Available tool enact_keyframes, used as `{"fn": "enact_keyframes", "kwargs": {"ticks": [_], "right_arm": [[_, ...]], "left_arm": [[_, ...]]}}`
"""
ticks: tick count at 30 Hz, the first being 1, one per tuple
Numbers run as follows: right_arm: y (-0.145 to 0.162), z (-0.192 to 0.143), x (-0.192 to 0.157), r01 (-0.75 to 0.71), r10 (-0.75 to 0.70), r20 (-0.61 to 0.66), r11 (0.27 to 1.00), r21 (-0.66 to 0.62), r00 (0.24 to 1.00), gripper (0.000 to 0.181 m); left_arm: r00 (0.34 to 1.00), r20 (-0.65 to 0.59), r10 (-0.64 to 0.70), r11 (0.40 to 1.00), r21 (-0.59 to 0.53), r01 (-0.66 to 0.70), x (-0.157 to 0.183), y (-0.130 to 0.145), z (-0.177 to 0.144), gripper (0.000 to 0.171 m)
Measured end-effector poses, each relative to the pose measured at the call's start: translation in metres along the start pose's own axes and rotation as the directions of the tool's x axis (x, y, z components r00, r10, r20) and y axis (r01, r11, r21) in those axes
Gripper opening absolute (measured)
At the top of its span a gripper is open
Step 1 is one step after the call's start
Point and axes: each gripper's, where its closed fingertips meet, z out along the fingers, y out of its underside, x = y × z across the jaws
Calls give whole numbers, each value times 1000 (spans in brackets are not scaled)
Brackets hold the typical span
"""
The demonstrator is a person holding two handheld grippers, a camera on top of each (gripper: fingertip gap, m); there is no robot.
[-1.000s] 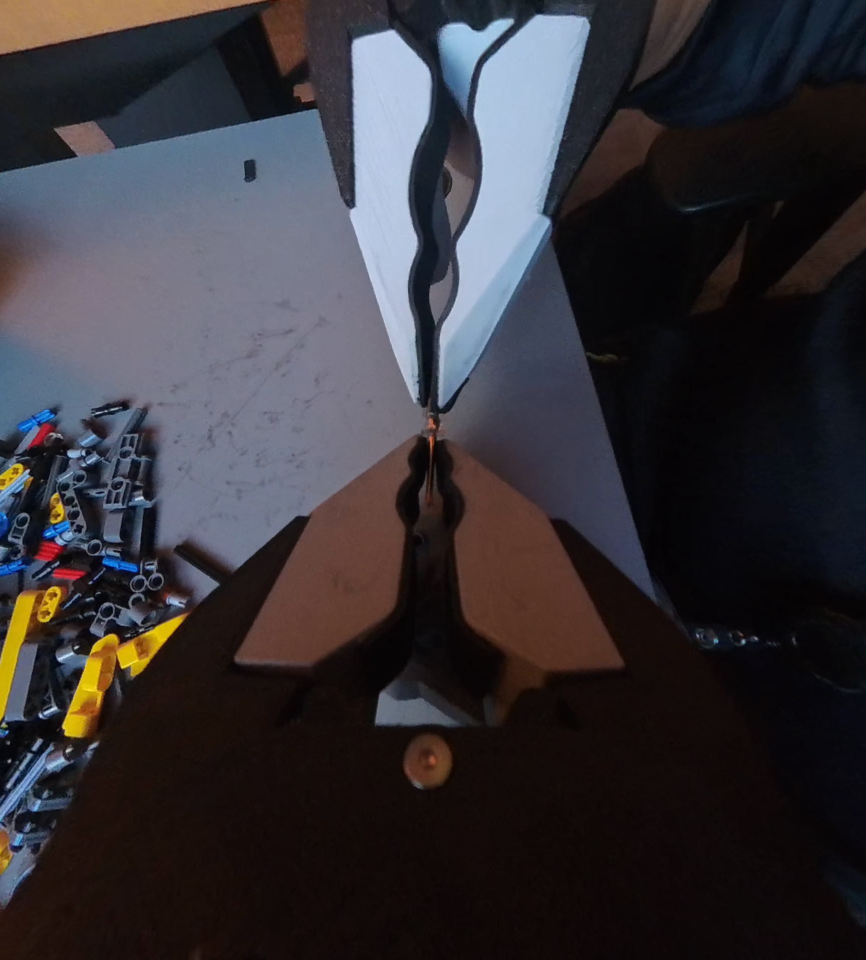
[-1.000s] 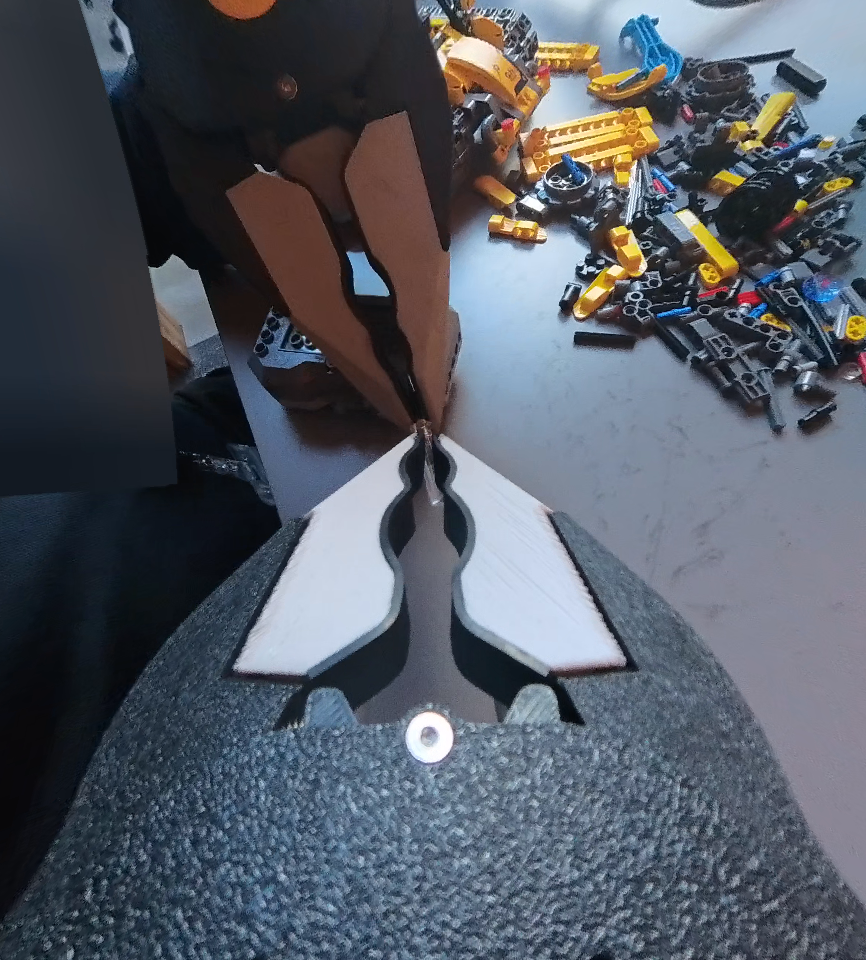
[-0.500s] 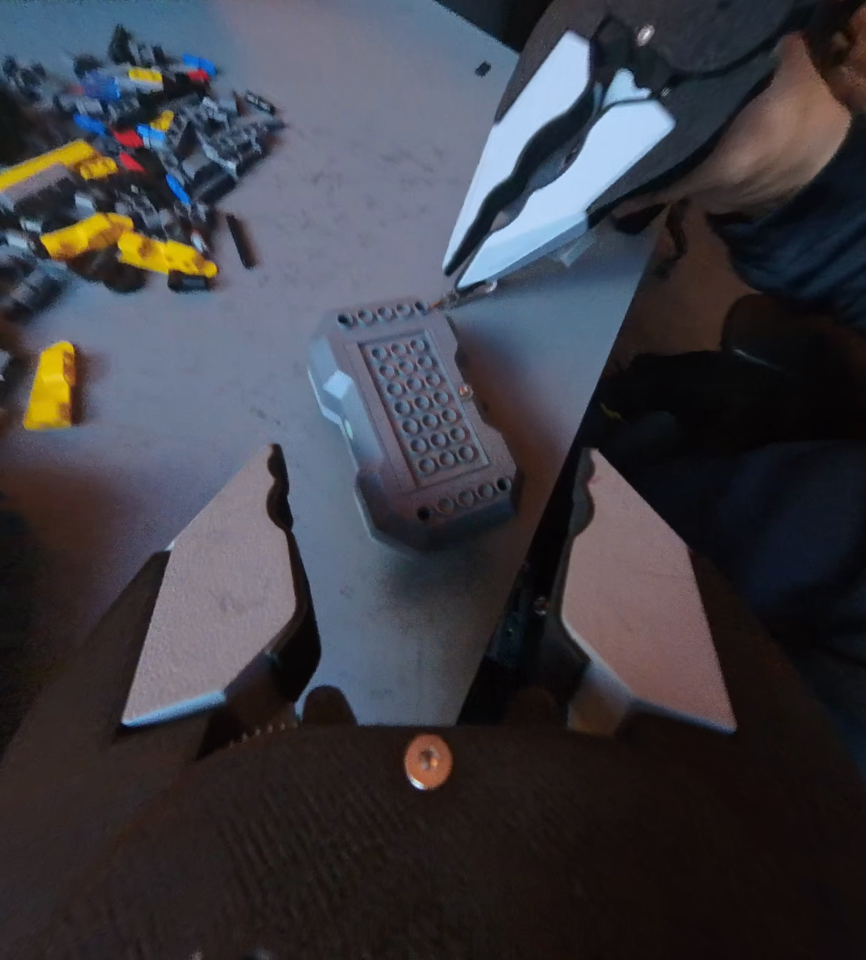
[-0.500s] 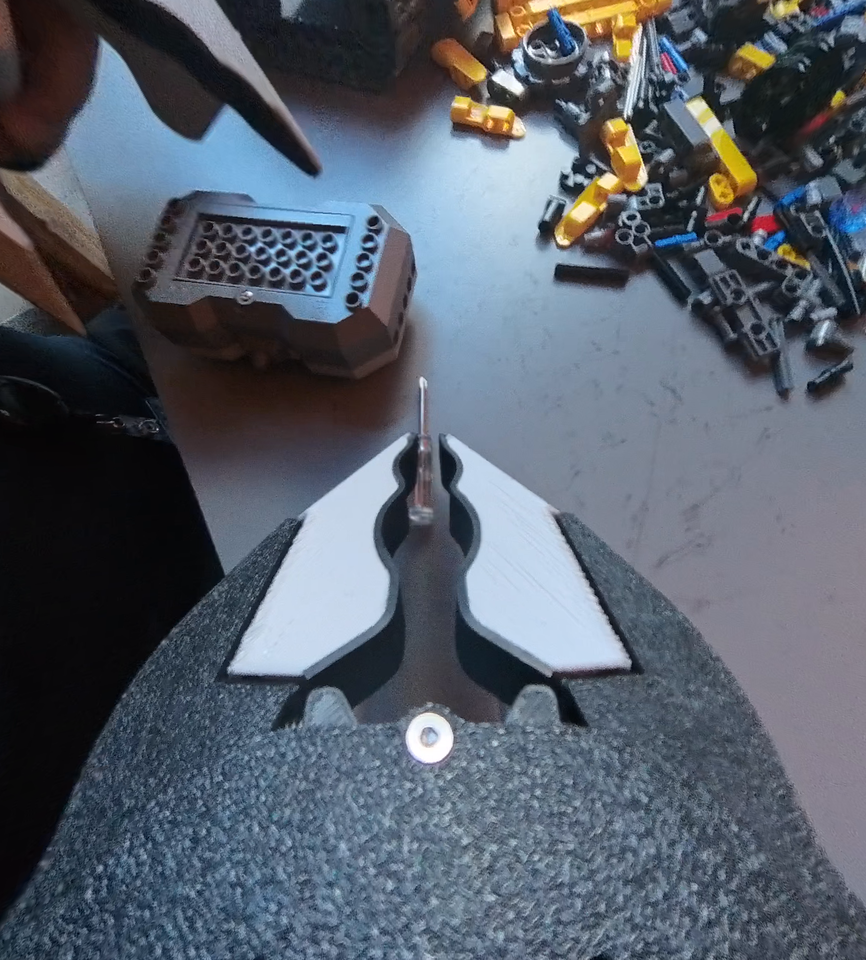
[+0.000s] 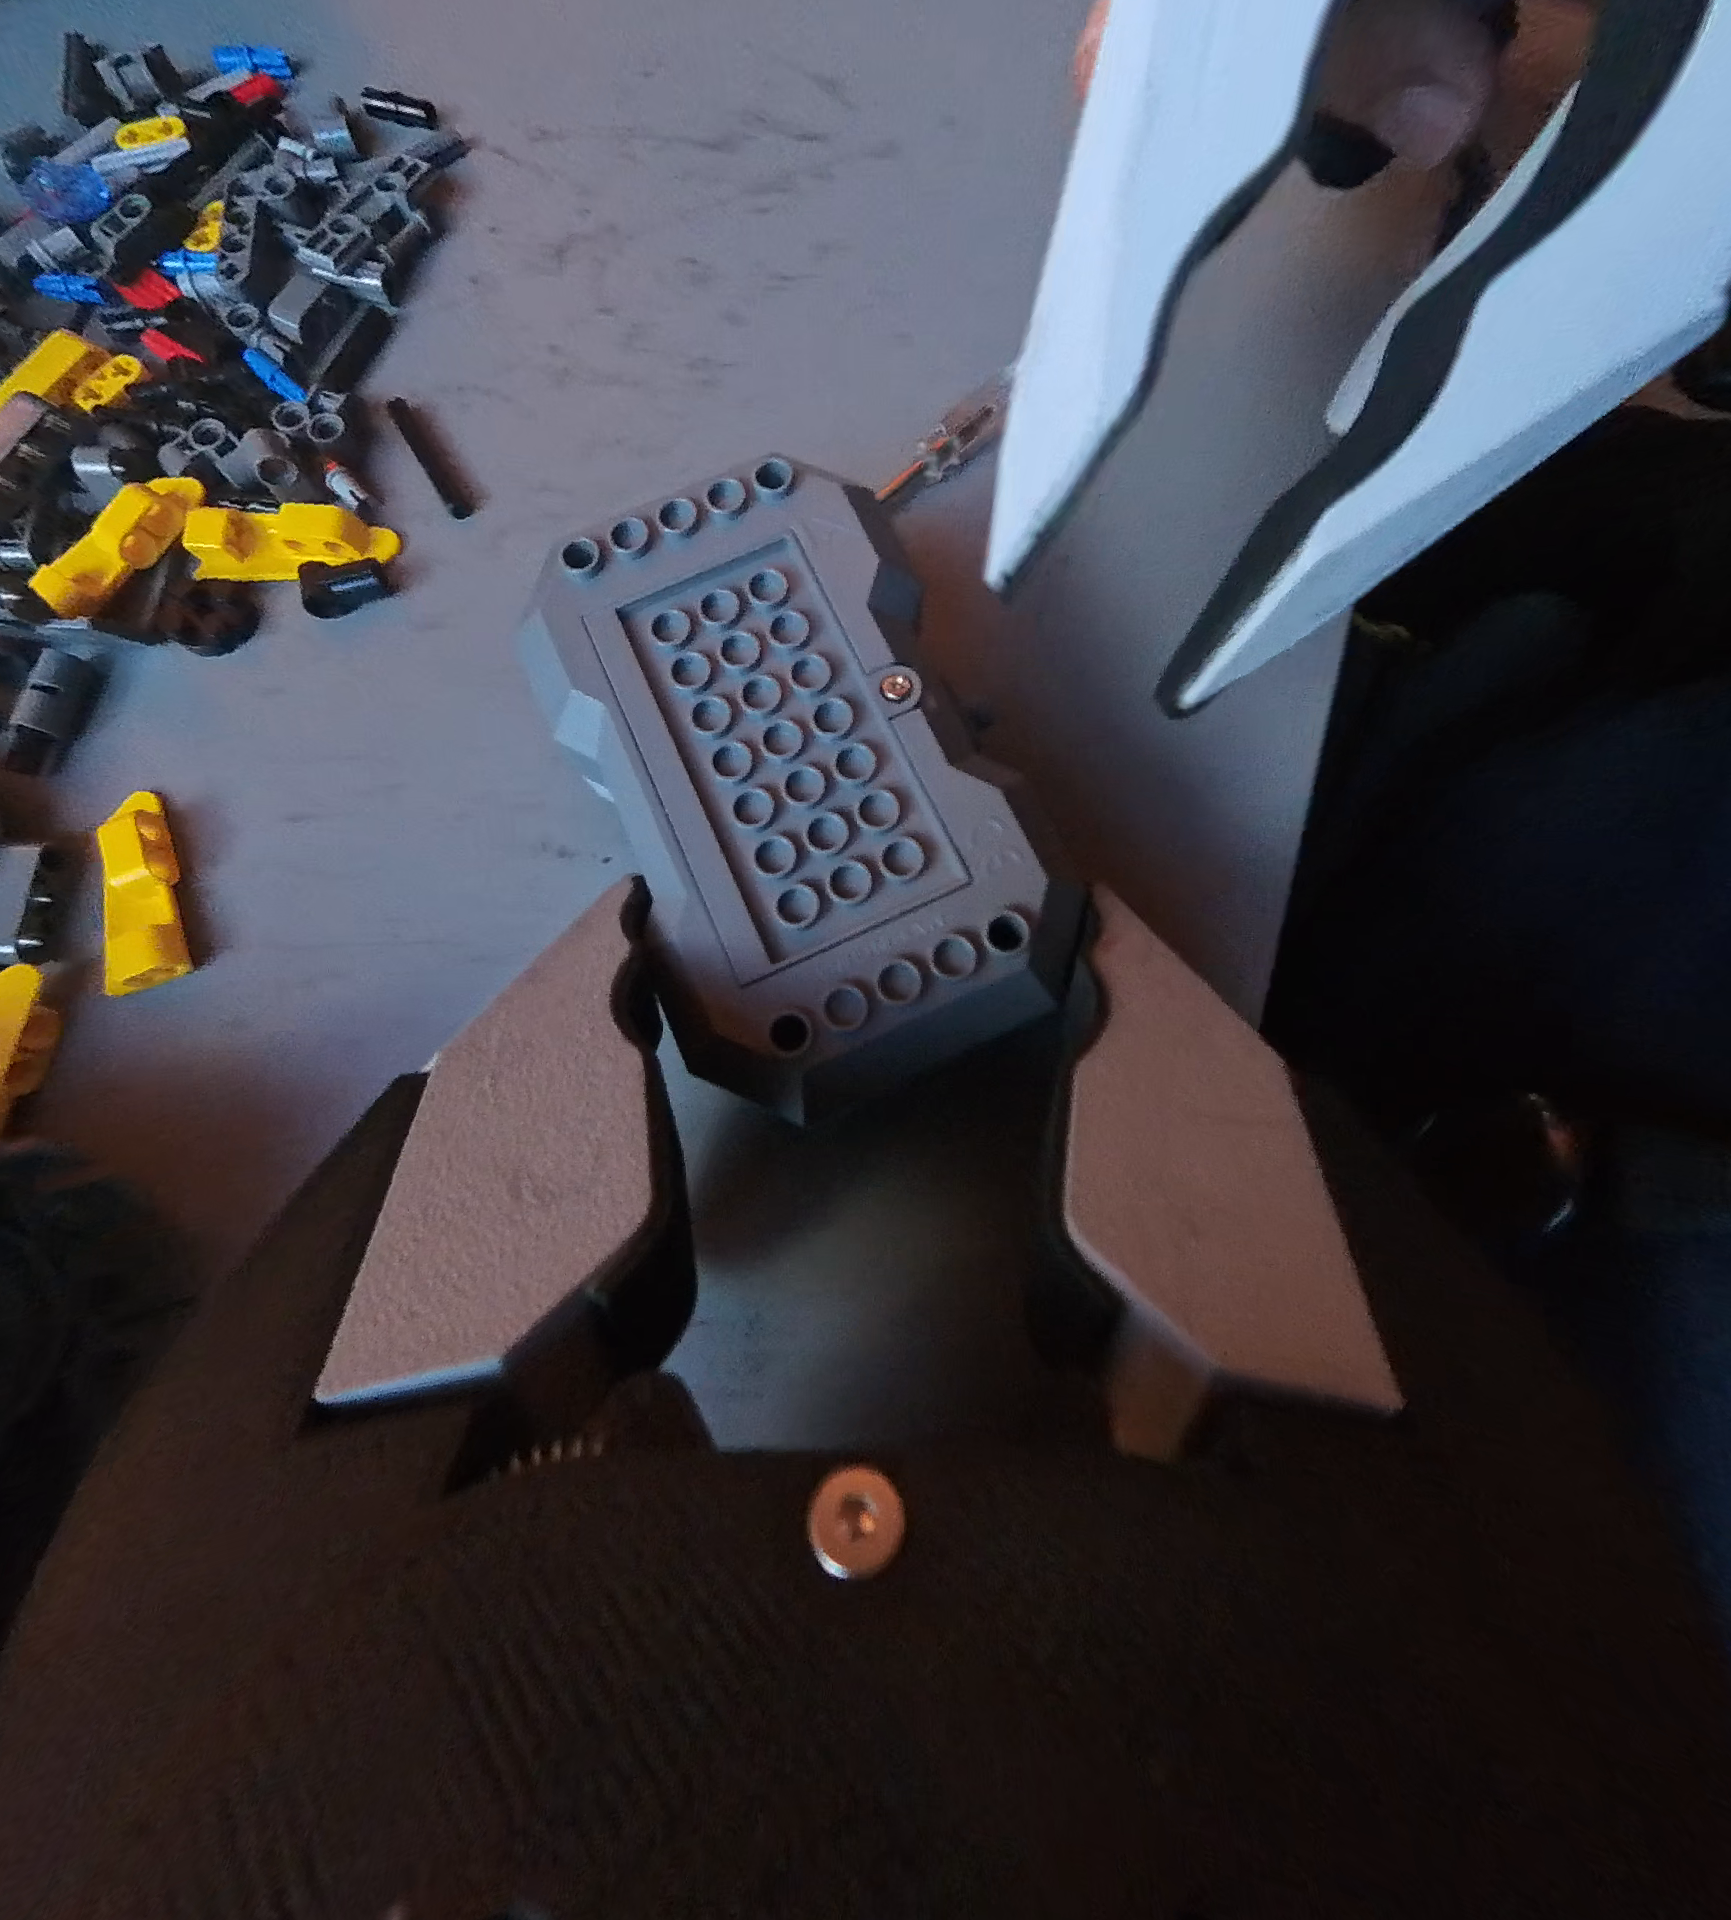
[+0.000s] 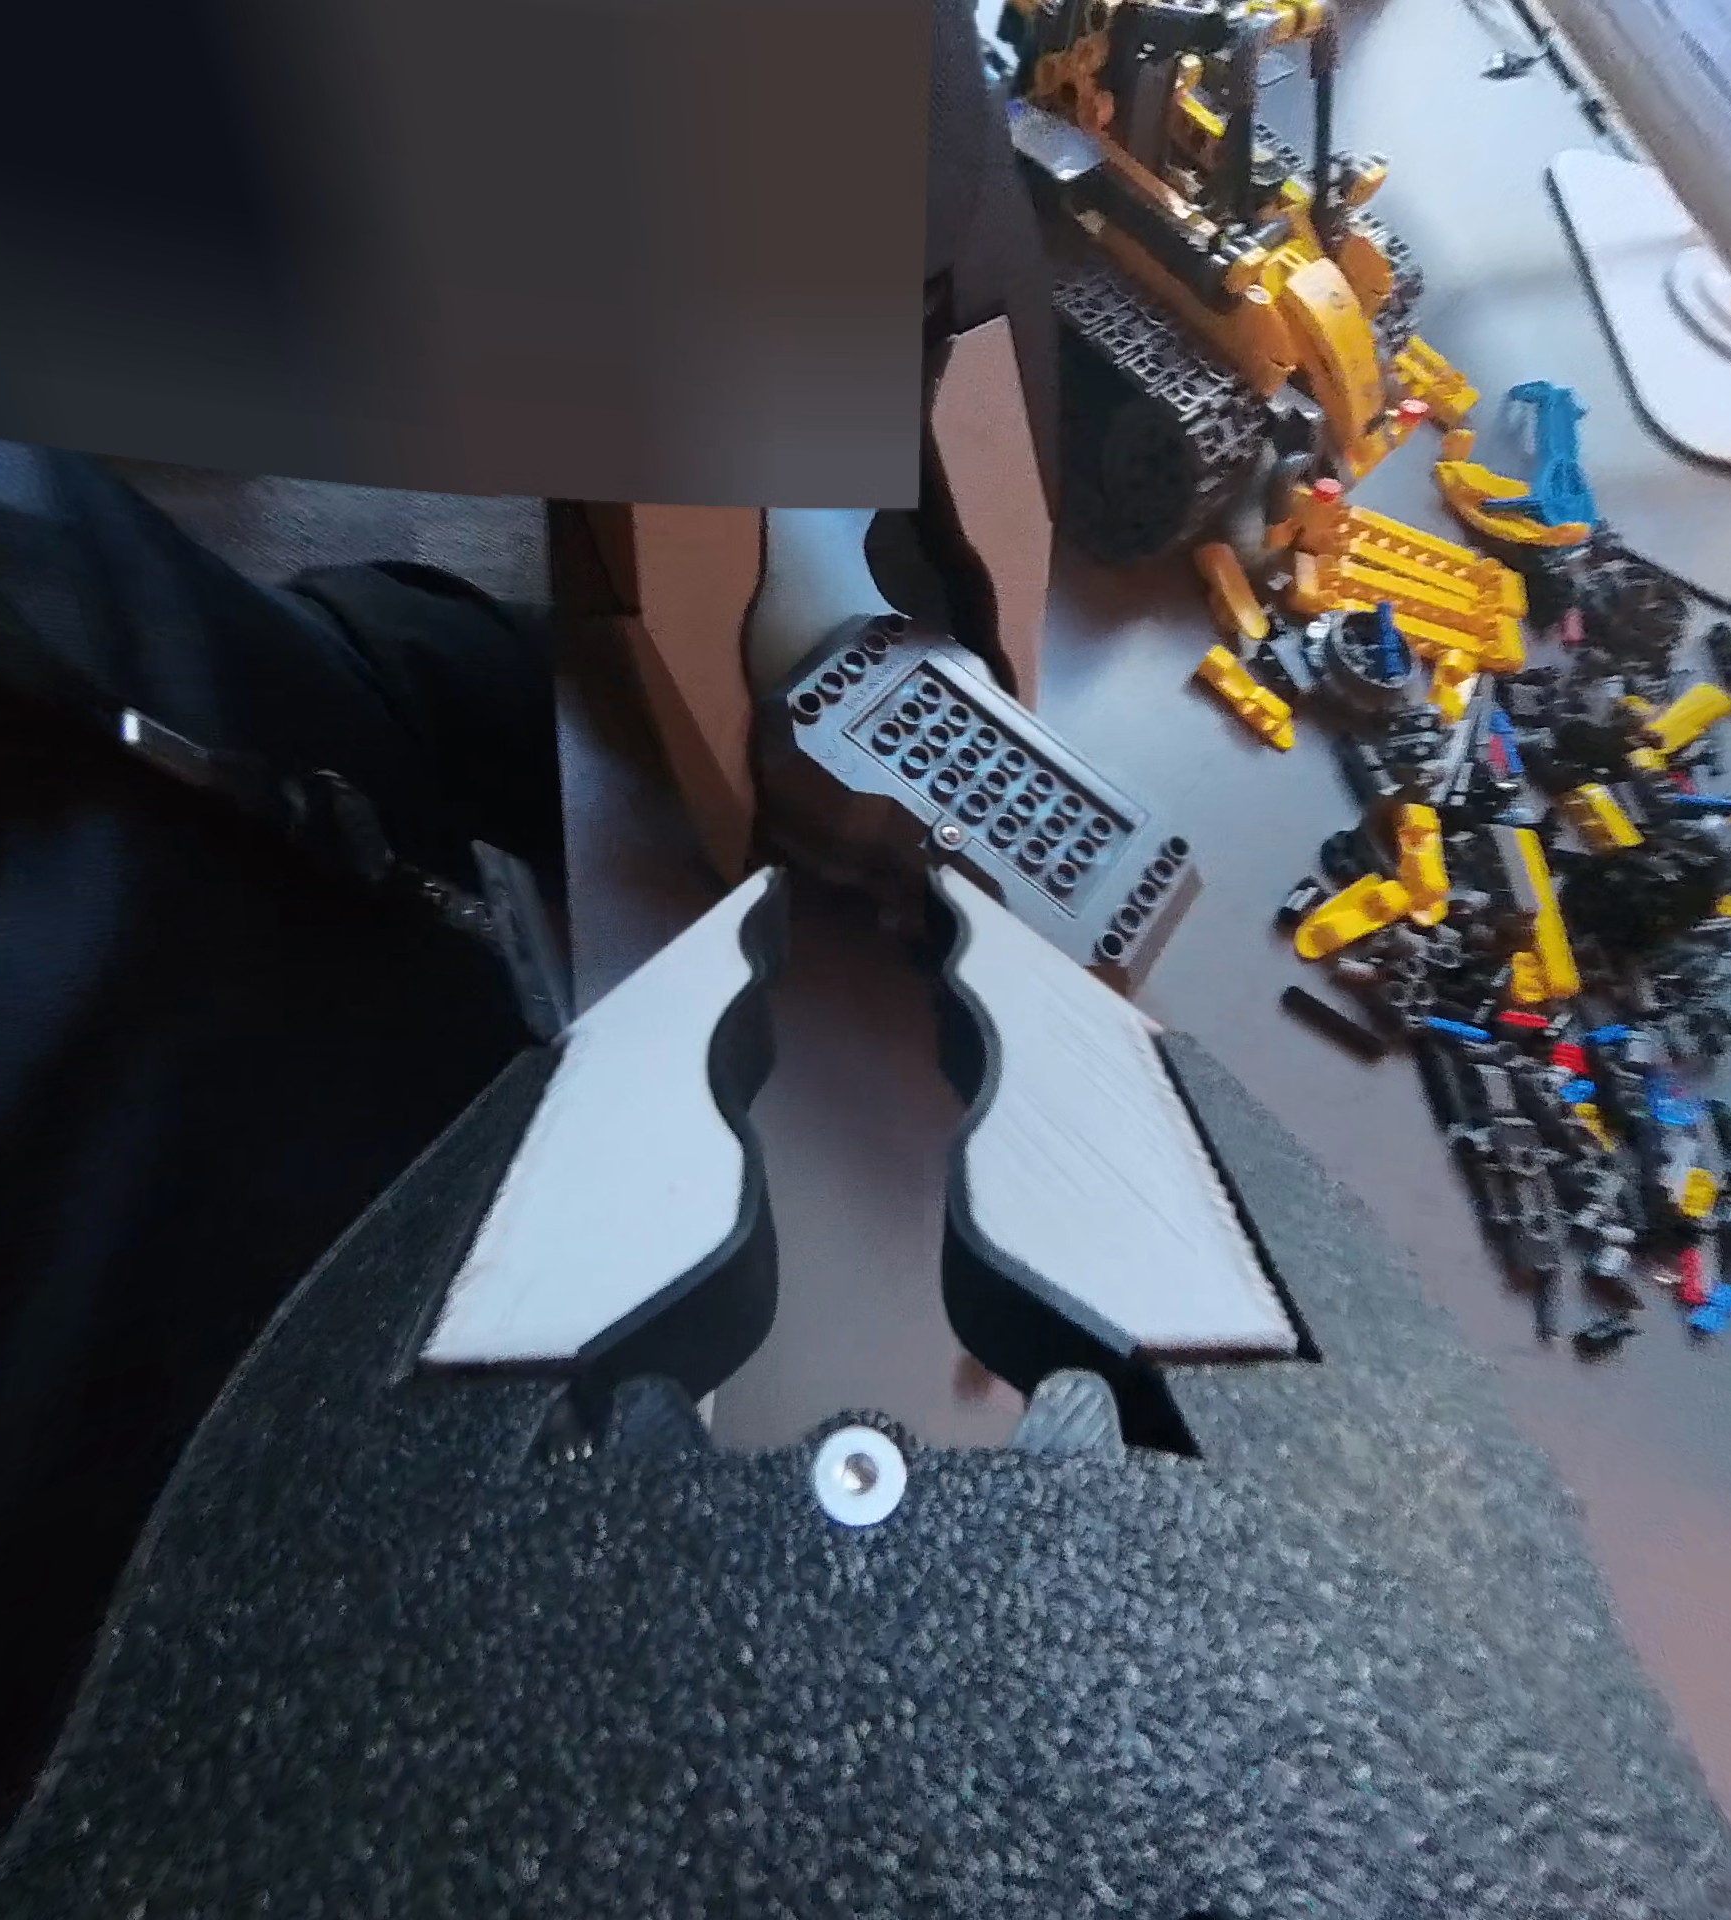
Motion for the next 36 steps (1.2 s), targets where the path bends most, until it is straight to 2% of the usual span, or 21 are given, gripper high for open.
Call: {"fn": "enact_keyframes", "kwargs": {"ticks": [6, 17, 23, 28, 30, 33, 36], "right_arm": [[-3, 9, -1, 107, -107, -34, 994, -12, 994, 29], [2, 19, -2, 218, -221, -45, 974, -55, 974, 35], [-2, 23, -5, 142, -142, -11, 990, -6, 990, 43], [-8, 23, -8, 8, -14, 70, 997, 73, 997, 41], [-7, 21, -2, -15, 10, 60, 997, 79, 998, 40], [-7, 16, 5, 28, -28, 4, 998, 63, 1000, 39], [-1, 17, 1, 126, -126, -33, 992, -5, 991, 38]], "left_arm": [[1000, -5, 9, 1000, 2, -9, 0, 0, 0, 75], [999, -39, 23, 1000, 2, -23, 2, 2, -1, 75], [998, -49, 26, 1000, 2, -26, 2, 2, -2, 75], [998, -55, 26, 1000, 3, -26, 2, 2, -2, 75], [998, -57, 26, 1000, 4, -26, 2, 2, -2, 75], [998, -59, 24, 1000, 5, -24, 2, 2, -2, 75], [998, -61, 22, 1000, 5, -22, 2, 1, -2, 75]]}}
